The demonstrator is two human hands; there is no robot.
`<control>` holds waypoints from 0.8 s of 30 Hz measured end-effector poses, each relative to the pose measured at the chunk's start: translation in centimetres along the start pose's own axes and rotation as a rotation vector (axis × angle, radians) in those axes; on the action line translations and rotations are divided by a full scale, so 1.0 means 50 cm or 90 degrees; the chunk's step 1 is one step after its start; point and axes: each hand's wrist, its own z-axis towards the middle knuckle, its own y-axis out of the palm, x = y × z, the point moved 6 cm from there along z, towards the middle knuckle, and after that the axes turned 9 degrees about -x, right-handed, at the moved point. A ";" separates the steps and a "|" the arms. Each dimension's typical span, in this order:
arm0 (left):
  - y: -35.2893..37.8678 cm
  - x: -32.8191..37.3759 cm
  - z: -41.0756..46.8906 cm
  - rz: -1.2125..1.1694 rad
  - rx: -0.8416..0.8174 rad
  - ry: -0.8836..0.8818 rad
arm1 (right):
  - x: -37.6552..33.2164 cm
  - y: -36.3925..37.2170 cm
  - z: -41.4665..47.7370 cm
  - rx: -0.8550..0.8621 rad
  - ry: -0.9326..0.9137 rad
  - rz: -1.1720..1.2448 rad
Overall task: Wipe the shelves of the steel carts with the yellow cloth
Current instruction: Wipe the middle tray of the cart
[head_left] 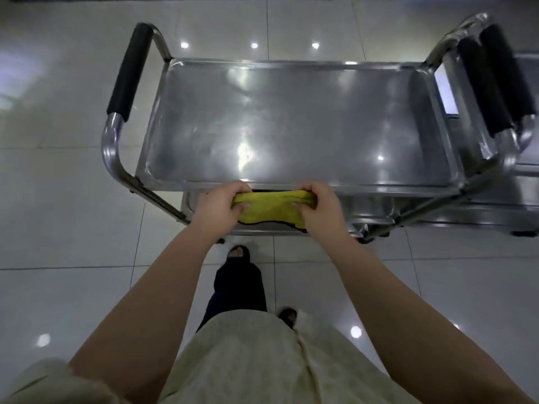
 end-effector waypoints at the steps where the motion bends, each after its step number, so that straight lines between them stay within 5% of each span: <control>1: 0.021 0.020 -0.009 0.001 -0.003 0.000 | 0.012 -0.020 -0.017 0.003 0.005 0.003; 17: 0.258 0.025 0.037 -0.017 -0.159 -0.003 | 0.219 -0.082 -0.141 0.091 0.204 0.033; 24: 0.384 -0.010 0.113 -0.116 -0.148 -0.007 | 0.383 -0.070 -0.122 0.157 0.284 0.128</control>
